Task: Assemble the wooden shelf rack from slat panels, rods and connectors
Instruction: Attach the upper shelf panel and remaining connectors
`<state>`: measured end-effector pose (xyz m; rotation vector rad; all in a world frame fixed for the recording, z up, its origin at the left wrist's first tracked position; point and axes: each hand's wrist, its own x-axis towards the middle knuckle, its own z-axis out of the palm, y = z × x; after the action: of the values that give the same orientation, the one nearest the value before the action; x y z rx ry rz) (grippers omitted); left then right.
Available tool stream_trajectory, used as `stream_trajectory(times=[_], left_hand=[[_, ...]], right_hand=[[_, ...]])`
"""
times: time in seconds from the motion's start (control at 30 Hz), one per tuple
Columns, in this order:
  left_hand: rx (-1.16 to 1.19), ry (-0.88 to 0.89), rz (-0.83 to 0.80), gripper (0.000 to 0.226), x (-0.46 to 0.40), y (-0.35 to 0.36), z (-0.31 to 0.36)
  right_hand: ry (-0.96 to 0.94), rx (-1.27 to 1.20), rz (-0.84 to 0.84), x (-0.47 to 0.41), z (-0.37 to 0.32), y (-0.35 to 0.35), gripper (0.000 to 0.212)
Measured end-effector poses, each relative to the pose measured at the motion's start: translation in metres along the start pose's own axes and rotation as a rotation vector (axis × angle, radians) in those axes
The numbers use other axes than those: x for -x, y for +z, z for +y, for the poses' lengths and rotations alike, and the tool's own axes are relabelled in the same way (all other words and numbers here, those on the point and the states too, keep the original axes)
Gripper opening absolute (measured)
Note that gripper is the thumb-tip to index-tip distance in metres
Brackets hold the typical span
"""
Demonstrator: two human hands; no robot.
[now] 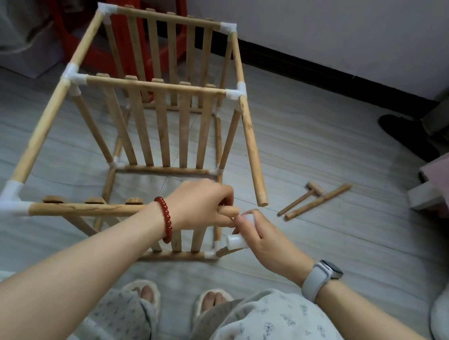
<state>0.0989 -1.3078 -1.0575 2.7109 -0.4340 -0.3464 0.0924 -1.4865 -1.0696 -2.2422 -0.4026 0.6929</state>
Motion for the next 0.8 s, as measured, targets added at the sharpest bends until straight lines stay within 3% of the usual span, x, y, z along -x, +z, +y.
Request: stream_trajectory(times=[0.13, 0.27, 0.4, 0.53, 0.8], left_hand=[[-0.154, 0.016, 0.037, 0.031, 0.000, 0.002, 0.002], [-0.096, -0.026, -0.037, 0.023, -0.002, 0.000, 0.002], [-0.024, -0.032, -0.076, 0.013, -0.002, -0.001, 0.003], [-0.027, -0.040, -0.061, 0.010, 0.001, -0.002, 0.005], [0.027, -0.081, -0.127, 0.022, -0.002, -0.004, 0.006]], right_hand=[[0.042, 0.037, 0.012, -0.002, -0.011, -0.007, 0.029], [0.284, -0.115, 0.003, -0.009, -0.025, -0.003, 0.017], [0.441, -0.026, 0.127, -0.014, -0.029, 0.010, 0.020], [0.443, 0.238, 0.133, -0.012, -0.030, 0.007, 0.017], [0.315, 0.274, 0.038, -0.009, -0.030, 0.007, 0.024]])
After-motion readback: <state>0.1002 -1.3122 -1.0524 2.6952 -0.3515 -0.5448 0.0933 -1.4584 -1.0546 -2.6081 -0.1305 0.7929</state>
